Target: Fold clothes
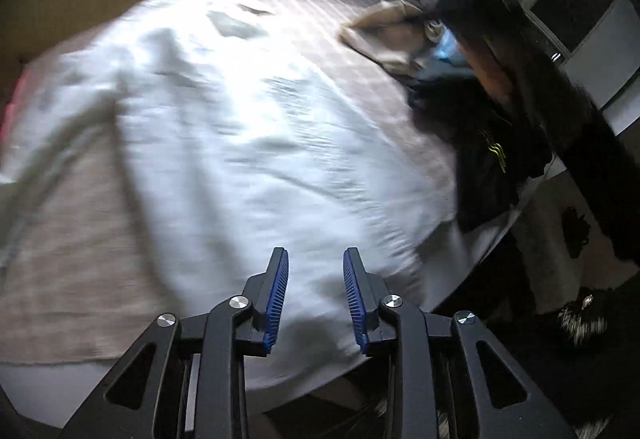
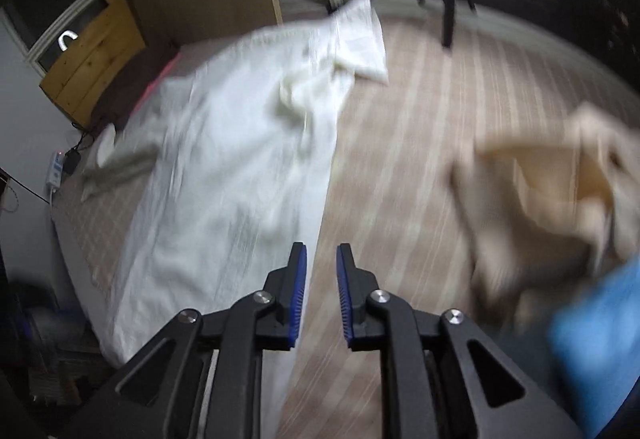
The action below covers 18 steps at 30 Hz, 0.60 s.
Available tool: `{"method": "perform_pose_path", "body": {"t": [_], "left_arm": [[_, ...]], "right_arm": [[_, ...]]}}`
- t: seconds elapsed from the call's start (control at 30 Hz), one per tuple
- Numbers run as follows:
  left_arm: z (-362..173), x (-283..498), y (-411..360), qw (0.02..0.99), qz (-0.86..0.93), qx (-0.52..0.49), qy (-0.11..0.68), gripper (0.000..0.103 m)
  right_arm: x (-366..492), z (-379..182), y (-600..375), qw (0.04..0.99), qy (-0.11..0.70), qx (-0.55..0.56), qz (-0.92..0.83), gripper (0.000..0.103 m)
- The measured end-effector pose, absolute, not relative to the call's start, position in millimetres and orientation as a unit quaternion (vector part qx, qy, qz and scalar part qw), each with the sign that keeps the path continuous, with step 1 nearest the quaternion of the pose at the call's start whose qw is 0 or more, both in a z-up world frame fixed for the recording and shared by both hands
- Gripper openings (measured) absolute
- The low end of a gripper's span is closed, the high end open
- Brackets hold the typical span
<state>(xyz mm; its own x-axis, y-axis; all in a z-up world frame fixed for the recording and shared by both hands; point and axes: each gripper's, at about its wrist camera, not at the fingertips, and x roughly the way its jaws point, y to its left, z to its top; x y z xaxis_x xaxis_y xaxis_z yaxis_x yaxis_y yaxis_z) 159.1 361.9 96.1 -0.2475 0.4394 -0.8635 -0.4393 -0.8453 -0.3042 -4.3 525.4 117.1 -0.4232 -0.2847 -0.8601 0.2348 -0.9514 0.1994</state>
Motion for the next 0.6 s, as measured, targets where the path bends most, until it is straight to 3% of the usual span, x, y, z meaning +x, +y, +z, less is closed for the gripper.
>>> {"method": "perform_pose_path", "body": {"t": [0.07, 0.3, 0.6], "left_arm": [[85.0, 158.6, 393.6, 0.282, 0.781, -0.557, -0.019, 0.033], [52.1, 143.9, 447.9, 0.211, 0.783, -0.585, -0.023, 0.036], [39.4, 144.7, 436.9, 0.185, 0.778, -0.599, -0.039, 0.037]], "right_arm": [[-43.7, 117.2, 522.5, 0.169, -0.031, 0.506, -0.845, 0.03], [-156.8, 86.3, 486.0, 0.235, -0.098, 0.533, -0.807, 0.03], [-217.7, 43.9, 444.9, 0.212, -0.054, 0.577, -0.787, 0.03]]}}
